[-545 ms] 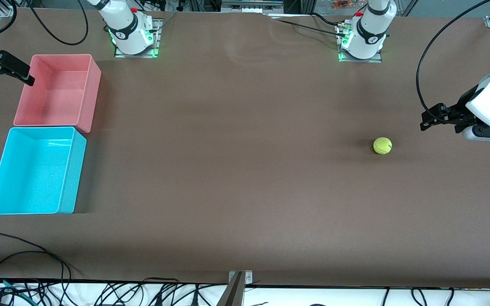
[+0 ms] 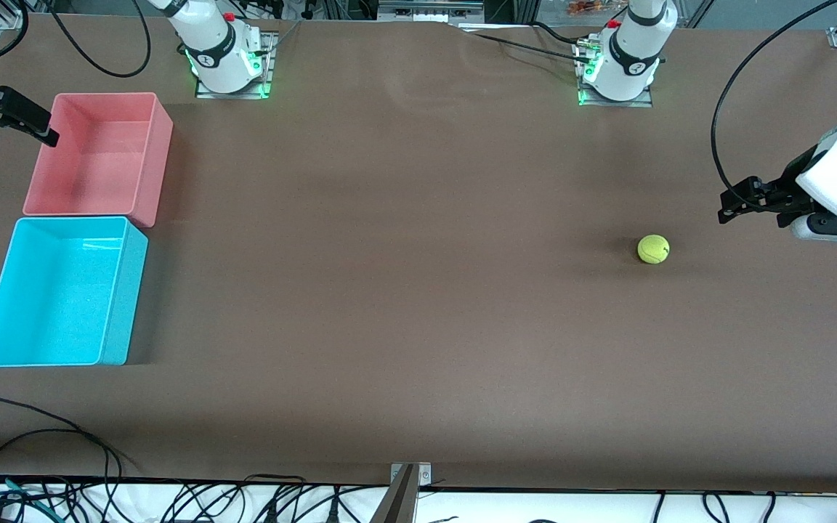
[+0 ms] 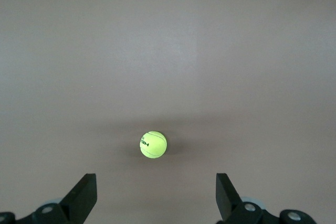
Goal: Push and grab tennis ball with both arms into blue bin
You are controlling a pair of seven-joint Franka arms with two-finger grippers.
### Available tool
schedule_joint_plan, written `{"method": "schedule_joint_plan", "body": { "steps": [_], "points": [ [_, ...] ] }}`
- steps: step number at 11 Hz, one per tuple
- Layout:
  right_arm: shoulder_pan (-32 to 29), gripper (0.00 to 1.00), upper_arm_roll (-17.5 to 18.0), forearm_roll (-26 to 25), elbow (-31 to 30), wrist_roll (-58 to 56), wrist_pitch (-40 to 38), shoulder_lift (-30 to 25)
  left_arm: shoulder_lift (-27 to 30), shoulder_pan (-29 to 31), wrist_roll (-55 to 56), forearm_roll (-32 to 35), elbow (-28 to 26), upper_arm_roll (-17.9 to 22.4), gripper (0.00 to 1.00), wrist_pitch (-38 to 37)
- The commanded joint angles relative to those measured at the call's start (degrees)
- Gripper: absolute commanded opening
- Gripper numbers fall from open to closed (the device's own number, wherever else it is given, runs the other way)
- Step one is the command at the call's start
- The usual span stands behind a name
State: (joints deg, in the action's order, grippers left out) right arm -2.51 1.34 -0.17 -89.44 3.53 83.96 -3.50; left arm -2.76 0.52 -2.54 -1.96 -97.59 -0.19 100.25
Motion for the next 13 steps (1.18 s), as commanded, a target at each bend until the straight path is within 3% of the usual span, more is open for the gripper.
{"method": "schedule_joint_plan", "body": {
  "steps": [1,13],
  "points": [
    [0.2,1.00,0.0,-0.5,1.2,0.5,-1.0,0.2,0.0,0.9,-1.4,-1.2,0.2,-0.4,1.00,-0.4],
    [0.2,1.00,-0.1,-0.4,1.2,-0.4,-0.4,1.5,0.0,0.9,-1.4,-1.2,0.2,-0.3,1.00,-0.3]
  ]
}}
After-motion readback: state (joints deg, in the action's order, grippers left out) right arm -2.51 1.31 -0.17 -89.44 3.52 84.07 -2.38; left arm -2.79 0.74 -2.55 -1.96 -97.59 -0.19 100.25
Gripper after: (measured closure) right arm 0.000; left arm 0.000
